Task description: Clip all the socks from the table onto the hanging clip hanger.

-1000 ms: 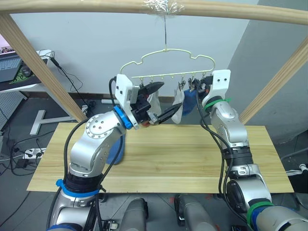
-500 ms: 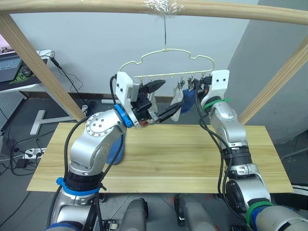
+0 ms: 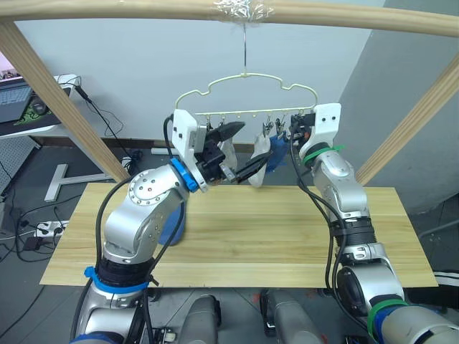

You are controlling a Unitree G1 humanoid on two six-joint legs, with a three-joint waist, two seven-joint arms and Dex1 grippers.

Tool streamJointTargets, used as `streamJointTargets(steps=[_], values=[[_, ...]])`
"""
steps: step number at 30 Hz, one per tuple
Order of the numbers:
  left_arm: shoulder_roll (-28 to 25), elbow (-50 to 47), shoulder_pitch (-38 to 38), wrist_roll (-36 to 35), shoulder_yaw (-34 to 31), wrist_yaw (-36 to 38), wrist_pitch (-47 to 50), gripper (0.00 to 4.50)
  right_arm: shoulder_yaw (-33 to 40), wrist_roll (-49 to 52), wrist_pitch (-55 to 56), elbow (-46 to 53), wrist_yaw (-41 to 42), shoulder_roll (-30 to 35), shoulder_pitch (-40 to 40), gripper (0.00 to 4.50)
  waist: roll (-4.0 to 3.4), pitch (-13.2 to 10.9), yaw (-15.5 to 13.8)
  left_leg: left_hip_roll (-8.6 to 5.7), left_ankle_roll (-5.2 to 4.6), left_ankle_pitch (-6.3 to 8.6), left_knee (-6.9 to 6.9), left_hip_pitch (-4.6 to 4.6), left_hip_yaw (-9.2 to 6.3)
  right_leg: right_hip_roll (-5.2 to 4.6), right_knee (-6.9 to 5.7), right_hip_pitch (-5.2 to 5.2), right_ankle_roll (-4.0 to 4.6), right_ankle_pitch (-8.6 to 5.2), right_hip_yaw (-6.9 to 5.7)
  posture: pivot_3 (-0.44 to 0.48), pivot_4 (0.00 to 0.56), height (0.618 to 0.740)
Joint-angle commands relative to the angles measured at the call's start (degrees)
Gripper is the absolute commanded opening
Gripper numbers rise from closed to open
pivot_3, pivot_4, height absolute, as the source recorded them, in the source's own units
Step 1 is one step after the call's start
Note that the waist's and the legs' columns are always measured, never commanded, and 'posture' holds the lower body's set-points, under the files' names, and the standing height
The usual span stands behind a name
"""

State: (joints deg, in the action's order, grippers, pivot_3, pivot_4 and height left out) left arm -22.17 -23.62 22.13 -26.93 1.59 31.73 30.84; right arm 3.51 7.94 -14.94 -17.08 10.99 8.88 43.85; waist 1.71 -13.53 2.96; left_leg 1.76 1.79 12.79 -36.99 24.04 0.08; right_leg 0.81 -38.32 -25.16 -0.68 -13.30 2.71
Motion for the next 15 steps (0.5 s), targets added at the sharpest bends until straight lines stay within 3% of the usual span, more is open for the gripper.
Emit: streamJointTargets(steps=[1,5,10,15], values=[[-1.09,2.20,-6.01,3.93,-1.20,-2.76,-1.25,4.50,-0.34,0.51,-2.07,2.57,2.35,1.47,1.20,0.02,0.00,0.00,-0.11,-0.01,0.00,0.00,-0.01,-0.03,0.00,-0.01,-0.13,-0.01,0.00,0.00,0.00,0.007,0.212,0.740],[-0.25,7.15,-8.54,7.74,-2.63,-6.71,-4.21,4.50,0.44,1.36,-3.87,3.46,3.11,2.15,1.12,0.02,0.02,-0.01,-0.73,-0.03,-0.01,-0.02,-0.08,-0.12,-0.10,0.03,-0.50,-0.04,-0.05,-0.11,-0.13,0.007,0.222,0.740],[-2.99,25.47,-11.51,17.31,-5.28,-12.76,-12.22,4.50,0.20,0.94,-6.26,5.02,3.96,3.14,0.07,0.02,0.01,-0.01,-0.85,-0.06,-0.25,-0.18,-0.12,-0.28,0.06,0.02,-0.56,0.01,-0.19,-0.21,-0.01,0.012,0.227,0.740],[-3.27,40.44,-9.21,20.71,-6.77,-15.24,-19.72,4.50,0.52,0.96,-7.47,5.64,3.44,3.04,-0.01,0.02,0.01,-0.01,-1.15,0.01,-0.25,-0.18,-0.07,-0.22,0.00,0.01,-0.56,-0.04,-0.17,-0.22,-0.13,0.011,0.229,0.740]])
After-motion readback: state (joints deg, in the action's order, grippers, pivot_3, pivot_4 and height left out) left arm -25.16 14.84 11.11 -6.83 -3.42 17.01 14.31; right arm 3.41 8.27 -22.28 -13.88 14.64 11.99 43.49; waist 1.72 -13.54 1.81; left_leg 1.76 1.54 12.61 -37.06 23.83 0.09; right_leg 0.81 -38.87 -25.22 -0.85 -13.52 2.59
